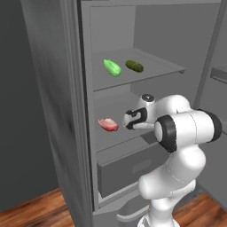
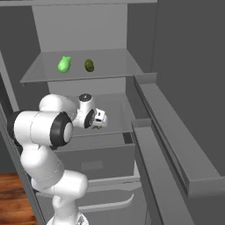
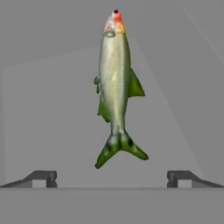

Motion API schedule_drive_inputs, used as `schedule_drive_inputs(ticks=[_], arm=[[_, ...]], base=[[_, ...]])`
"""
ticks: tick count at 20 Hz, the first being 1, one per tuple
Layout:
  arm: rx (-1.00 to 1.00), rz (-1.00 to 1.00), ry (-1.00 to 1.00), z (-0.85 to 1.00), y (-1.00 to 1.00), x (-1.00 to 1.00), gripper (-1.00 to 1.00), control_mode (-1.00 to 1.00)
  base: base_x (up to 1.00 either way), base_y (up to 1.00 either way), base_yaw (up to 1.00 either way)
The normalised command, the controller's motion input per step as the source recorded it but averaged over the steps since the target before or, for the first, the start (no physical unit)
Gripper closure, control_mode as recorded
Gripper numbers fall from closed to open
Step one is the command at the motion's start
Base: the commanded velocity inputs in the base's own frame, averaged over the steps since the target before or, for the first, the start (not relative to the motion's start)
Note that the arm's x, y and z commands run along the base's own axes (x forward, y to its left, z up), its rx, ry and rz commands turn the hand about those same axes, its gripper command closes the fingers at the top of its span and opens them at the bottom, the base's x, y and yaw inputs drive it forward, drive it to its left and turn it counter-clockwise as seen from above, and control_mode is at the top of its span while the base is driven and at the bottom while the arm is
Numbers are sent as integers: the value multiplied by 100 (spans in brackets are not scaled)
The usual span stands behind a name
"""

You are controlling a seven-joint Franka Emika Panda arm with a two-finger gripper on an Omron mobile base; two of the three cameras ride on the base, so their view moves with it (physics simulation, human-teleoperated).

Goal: Gather the corn and cucumber from the fridge and place them on a tray on the dining counter. Then gather the steak and fish from the fridge and place them on the other tray.

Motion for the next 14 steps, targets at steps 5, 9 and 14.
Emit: schedule_drive_inputs(ticks=[5,9,14], arm=[[0,0,2,-20,-1,37,-100,-100],[0,0,0,-15,-1,38,-100,-100],[0,0,0,-22,0,37,-100,-100]], base=[[0,0,0],[0,0,0],[0,0,0]])
